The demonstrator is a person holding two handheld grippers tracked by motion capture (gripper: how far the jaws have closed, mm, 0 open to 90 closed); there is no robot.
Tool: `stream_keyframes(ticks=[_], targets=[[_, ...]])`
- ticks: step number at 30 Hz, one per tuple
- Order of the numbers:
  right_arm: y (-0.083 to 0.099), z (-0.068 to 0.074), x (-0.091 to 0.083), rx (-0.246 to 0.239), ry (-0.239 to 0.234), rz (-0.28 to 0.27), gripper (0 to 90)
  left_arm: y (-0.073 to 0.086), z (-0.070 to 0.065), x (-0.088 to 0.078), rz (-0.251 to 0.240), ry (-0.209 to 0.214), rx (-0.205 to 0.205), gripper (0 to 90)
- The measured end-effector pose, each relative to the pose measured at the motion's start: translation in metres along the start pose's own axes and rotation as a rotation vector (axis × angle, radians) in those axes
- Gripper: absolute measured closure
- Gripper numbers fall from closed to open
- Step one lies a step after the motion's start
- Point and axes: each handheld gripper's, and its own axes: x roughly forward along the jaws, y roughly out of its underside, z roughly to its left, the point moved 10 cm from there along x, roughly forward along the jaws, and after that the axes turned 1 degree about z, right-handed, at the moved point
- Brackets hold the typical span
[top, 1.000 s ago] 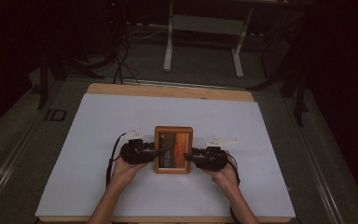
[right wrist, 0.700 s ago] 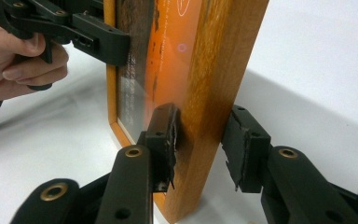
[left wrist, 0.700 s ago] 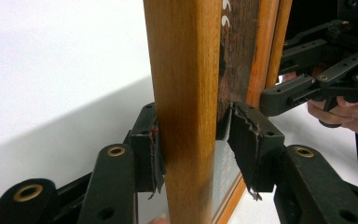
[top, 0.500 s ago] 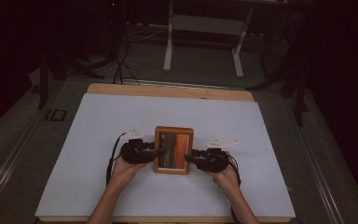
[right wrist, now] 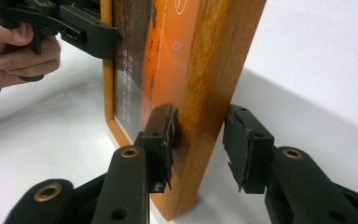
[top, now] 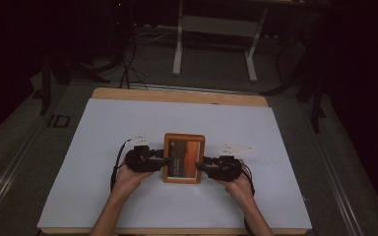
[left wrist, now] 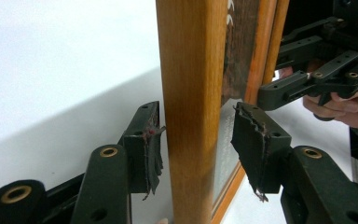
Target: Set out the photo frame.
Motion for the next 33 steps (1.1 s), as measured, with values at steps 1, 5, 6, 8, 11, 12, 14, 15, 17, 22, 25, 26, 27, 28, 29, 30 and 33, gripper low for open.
stream_keyframes(ticks=[1,5,6,8,11,12,14,15,17,22,25,26,27,28,29,30,33], targets=[[0.0,0.0,0.0,0.0,0.0,0.0,61.4,0.0,0.0,0.0,0.0,0.0,0.0,51.2],[-0.002,-0.001,-0.003,0.0,-0.003,-0.008,57.5,-0.001,0.003,-0.004,0.0,-0.015,-0.002,50.8],[-0.003,-0.001,-0.004,-0.002,-0.006,-0.014,56.9,-0.001,0.004,-0.005,0.0,-0.018,-0.004,50.8],[-0.003,0.0,-0.005,-0.001,-0.009,-0.016,56.1,-0.001,0.004,-0.006,0.0,-0.018,-0.006,50.7],[-0.005,0.002,-0.008,-0.011,-0.02,-0.022,54.7,-0.001,0.007,-0.012,0.0,-0.026,-0.006,50.8],[-0.006,0.003,-0.009,-0.012,-0.022,-0.023,54.3,0.0,0.008,-0.013,0.006,-0.034,-0.003,50.7],[-0.006,0.003,-0.009,-0.013,-0.023,-0.024,53.9,0.0,0.009,-0.014,0.01,-0.039,-0.001,50.7],[-0.006,0.002,-0.01,-0.014,-0.022,-0.023,52.8,0.0,0.009,-0.015,0.011,-0.038,-0.005,50.7],[-0.007,0.001,-0.013,-0.018,-0.018,-0.025,52.1,0.0,0.01,-0.018,0.007,-0.039,-0.008,50.5],[-0.01,0.0,-0.021,-0.022,-0.023,-0.038,51.0,-0.003,0.009,-0.024,-0.011,-0.027,-0.014,50.1],[-0.013,-0.003,-0.031,-0.022,-0.021,-0.051,50.4,-0.006,0.009,-0.029,-0.021,-0.028,-0.014,49.8],[-0.013,-0.003,-0.031,-0.022,-0.021,-0.051,50.4,-0.006,0.01,-0.03,-0.023,-0.031,-0.014,49.8],[-0.015,-0.005,-0.036,-0.018,-0.019,-0.061,50.3,-0.008,0.01,-0.033,-0.031,-0.033,-0.017,49.6],[-0.015,-0.005,-0.036,-0.018,-0.019,-0.061,50.3,-0.008,0.01,-0.033,-0.031,-0.033,-0.017,49.7],[-0.016,-0.009,-0.041,-0.013,-0.014,-0.068,50.1,-0.009,0.012,-0.037,-0.044,-0.041,-0.024,49.6],[-0.016,-0.009,-0.041,-0.013,-0.014,-0.068,50.1,-0.009,0.012,-0.037,-0.044,-0.041,-0.024,49.6],[-0.017,-0.016,-0.048,0.003,-0.001,-0.079,49.2,-0.01,0.02,-0.043,-0.058,-0.089,-0.031,49.8]])
